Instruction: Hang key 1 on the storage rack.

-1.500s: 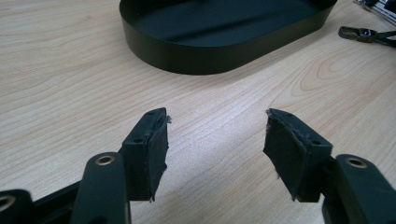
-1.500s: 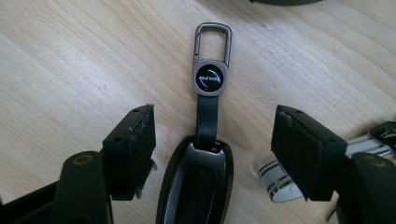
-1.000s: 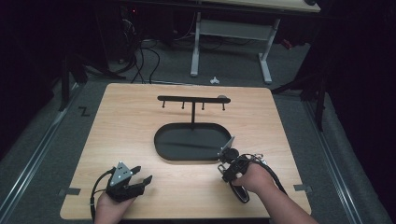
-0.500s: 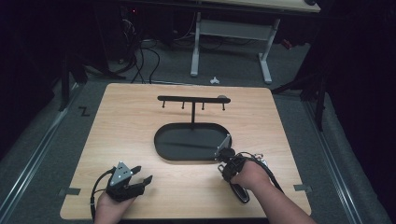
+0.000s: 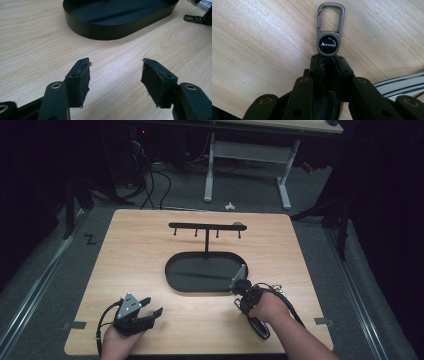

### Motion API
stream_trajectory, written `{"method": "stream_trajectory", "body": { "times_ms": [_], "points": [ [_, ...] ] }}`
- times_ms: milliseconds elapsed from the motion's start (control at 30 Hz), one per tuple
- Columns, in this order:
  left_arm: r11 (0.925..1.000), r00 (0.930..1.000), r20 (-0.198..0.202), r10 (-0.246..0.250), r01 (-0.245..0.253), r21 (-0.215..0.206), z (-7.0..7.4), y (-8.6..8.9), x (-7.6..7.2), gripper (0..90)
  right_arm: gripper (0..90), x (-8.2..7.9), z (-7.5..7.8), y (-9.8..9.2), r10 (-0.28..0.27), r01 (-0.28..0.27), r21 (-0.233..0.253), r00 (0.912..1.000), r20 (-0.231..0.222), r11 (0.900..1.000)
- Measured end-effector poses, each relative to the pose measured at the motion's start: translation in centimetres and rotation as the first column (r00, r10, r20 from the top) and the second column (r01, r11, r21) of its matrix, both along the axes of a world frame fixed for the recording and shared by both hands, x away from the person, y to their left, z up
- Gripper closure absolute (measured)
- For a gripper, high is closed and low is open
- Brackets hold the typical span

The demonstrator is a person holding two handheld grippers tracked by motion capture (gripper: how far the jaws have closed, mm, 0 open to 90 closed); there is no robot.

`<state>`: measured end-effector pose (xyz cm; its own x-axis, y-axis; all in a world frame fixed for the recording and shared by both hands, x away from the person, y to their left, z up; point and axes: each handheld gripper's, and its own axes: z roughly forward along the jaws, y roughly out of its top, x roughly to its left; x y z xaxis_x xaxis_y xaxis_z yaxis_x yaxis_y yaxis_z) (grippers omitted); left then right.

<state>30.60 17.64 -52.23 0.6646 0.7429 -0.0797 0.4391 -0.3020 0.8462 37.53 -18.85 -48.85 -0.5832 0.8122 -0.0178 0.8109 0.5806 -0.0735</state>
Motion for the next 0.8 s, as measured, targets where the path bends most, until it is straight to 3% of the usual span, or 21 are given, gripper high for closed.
{"method": "stream_trajectory", "body": {
  "times_ms": [267, 400, 567, 800],
  "points": [
    [1.0, 0.9999, 0.01, -0.002, 0.002, -0.009, 0.06, -0.07, -0.15, 39.4, 80.3, -0.6, 0.02, 0.06, 0.019, -0.019, 0.001, 0.9992, 0.036, 1.0],
    [0.9998, 0.9992, 0.04, 0.008, -0.007, -0.02, 0.19, 0.11, -0.27, 37.8, 80.6, -0.7, 0.02, 0.36, 0.048, -0.047, -0.02, 0.9979, 0.044, 0.999],
    [0.9995, 0.9966, 0.076, 0.03, -0.029, -0.01, 0.24, 0.23, -0.45, 35.6, 80.9, -0.37, 0.04, 0.12, 0.037, -0.037, 0.004, 0.9988, 0.033, 0.999],
    [0.9997, 0.9975, 0.068, 0.022, -0.021, -0.007, 0.05, 0.1, -0.36, 35.6, 80.7, -0.45, 0.83, 0.33, 0.065, -0.066, 0.015, 0.9963, 0.056, 0.998]
  ]
}}
